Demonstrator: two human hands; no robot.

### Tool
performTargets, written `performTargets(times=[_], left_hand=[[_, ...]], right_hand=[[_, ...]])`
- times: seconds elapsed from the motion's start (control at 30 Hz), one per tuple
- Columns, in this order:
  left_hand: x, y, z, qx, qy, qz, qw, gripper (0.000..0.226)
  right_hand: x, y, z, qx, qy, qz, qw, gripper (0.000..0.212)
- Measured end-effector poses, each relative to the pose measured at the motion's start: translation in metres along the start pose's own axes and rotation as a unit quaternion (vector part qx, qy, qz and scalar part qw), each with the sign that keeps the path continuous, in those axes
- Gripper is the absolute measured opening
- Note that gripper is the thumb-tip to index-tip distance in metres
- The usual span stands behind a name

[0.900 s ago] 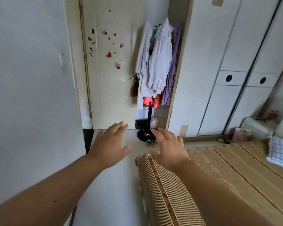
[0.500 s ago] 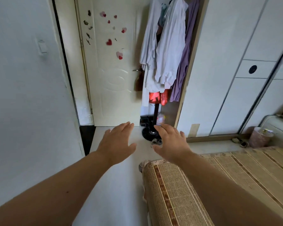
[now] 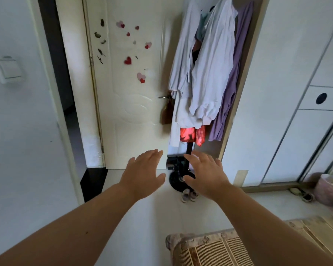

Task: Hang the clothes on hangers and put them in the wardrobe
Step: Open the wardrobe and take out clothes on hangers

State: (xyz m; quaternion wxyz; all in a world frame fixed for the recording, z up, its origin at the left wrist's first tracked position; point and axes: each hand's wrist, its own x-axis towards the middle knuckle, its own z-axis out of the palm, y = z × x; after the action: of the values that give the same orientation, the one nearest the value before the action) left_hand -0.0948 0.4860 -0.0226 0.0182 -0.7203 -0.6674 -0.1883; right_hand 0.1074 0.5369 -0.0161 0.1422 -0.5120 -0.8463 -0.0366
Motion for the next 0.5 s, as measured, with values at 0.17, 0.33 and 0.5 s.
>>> performTargets(times=[0.17,0.33,0.5], left_hand=[[0.101,-0.053,0.018,0.005,0.0,0.041,0.999,0.068],[0.199,-0.089,0.03,-0.004,-0.012,0.097,0.995,0.067],[0.278,-0.092,0.064,-0.037,-0.029,0.147,0.988,0.067]], right_hand=[[0.096,0.01,0.032,-0.004,0.022,0.041,0.999,0.064],[0.172,0.021,0.06,0.003,0.025,0.102,0.994,0.065],[0.222,0.057,0.083,0.004,0.003,0.157,0.988,0.067]])
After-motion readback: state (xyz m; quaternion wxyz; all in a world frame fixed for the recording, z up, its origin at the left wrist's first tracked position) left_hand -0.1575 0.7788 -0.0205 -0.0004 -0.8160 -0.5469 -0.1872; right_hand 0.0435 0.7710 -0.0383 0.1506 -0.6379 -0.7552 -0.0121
